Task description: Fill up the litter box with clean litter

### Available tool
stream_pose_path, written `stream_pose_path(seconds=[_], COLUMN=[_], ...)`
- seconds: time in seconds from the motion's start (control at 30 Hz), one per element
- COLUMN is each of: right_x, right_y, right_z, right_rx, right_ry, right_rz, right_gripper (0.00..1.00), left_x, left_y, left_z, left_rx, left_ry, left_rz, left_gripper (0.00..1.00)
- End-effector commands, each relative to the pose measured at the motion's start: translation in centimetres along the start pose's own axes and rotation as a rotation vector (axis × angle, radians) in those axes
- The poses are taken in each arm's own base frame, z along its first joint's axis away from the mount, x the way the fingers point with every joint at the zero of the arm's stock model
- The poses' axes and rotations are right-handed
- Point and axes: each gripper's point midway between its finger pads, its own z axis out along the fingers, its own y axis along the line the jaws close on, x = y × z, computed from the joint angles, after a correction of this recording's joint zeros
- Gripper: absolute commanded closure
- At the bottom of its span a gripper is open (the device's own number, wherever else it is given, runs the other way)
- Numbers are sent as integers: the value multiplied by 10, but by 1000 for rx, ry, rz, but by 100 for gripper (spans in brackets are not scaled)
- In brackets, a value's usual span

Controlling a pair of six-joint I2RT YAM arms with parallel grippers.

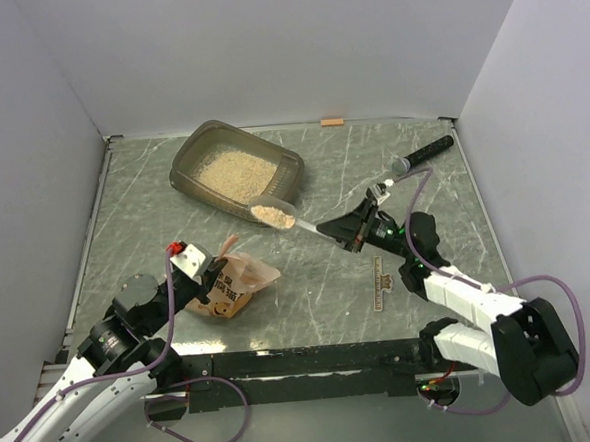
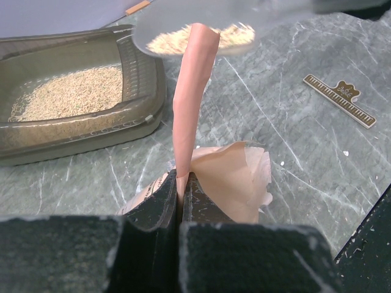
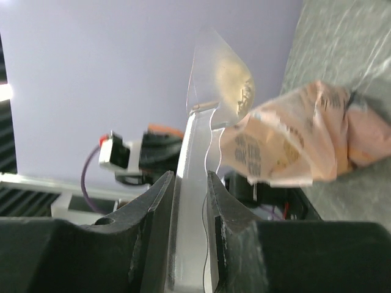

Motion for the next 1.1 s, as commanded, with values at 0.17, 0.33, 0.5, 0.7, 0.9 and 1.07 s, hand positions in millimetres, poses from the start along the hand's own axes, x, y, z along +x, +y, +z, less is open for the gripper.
stream_pose_path(seconds=[0.17, 0.33, 0.5, 0.7, 0.9, 1.07], right_x=[-70, -107, -141, -158, -163, -160], right_y=[11, -21, -60, -99, -113, -121], right_z=[54, 98, 141, 176, 179, 176], right_rx=[-11, 62, 194, 488, 724, 904], right_ry=[-129, -124, -89, 23, 127, 134], right_rz=[-15, -52, -153, -392, -542, -707], right_gripper=[100, 100, 100, 100, 100, 100], left_x=[-30, -32, -33, -30, -29, -30], left_y=[-4, -6, -5, -5, -5, -5], left_z=[-3, -4, -4, -2, -2, -2], left_rx=[22, 30, 25, 26, 24, 26], left_ry=[-115, -121, -129, -112, -105, -107], left_rz=[-30, -29, -27, -30, -31, -29], left_gripper=[99, 99, 99, 99, 99, 99])
